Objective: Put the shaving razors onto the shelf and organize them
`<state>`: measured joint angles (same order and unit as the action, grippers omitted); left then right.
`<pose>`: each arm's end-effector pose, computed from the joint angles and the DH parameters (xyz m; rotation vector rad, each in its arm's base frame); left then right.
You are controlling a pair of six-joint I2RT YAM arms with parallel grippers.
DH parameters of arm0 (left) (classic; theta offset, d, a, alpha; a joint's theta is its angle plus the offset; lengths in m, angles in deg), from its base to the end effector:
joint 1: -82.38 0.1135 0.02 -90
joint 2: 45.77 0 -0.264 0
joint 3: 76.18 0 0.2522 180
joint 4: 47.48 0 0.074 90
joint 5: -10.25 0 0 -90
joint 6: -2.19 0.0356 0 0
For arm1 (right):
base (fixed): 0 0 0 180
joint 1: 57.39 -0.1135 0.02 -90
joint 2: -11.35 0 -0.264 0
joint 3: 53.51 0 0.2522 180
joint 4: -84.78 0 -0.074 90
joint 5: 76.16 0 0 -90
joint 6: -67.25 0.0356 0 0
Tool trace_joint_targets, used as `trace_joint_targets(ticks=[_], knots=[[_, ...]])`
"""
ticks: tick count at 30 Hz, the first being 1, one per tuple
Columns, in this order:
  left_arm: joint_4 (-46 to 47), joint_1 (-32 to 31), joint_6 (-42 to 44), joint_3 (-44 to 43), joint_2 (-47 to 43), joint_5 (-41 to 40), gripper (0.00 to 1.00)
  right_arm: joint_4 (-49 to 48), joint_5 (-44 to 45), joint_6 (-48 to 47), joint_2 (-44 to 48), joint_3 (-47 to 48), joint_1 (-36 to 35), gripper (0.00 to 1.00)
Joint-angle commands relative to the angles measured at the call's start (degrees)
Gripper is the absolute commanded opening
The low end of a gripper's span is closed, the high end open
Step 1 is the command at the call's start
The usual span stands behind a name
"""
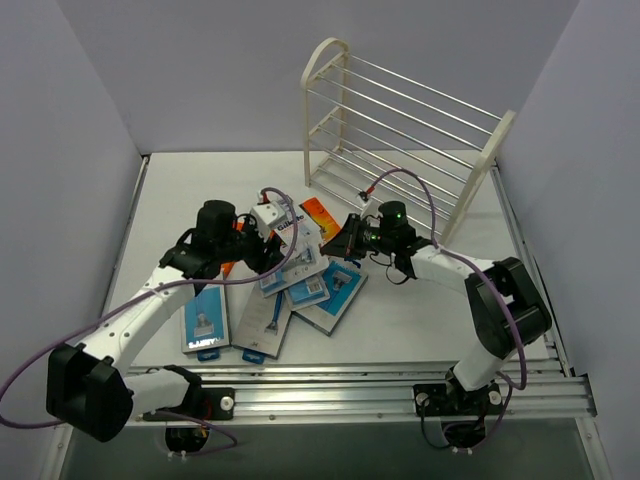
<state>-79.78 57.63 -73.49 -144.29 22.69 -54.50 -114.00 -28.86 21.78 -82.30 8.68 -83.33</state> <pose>0.2340 -0.1246 0.3002 0.9527 1.9093 -0.5777 0.3039 0.1747 0.2234 -0.2824 1.9916 1.4990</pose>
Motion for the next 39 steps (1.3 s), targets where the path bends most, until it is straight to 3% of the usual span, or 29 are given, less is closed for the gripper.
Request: trace_joint_targets(ticks=[1, 26, 39], knots=[[4.3, -2.1, 1.4, -0.9, 3.0, -0.7, 0.58, -3.4, -2.7, -1.3, -1.2, -0.5, -0.1, 0.00], [0.8, -7.2, 8.2, -2.1, 13.9, -4.0, 0.60, -2.9, -5.1, -3.8, -3.5, 0.3, 0.0, 0.00], [1.3, -9.2, 9.5, 0.5, 15.6, -7.7, 0.44, -3.1, -6.0, -3.8, -3.9, 0.5, 0.1, 0.00]])
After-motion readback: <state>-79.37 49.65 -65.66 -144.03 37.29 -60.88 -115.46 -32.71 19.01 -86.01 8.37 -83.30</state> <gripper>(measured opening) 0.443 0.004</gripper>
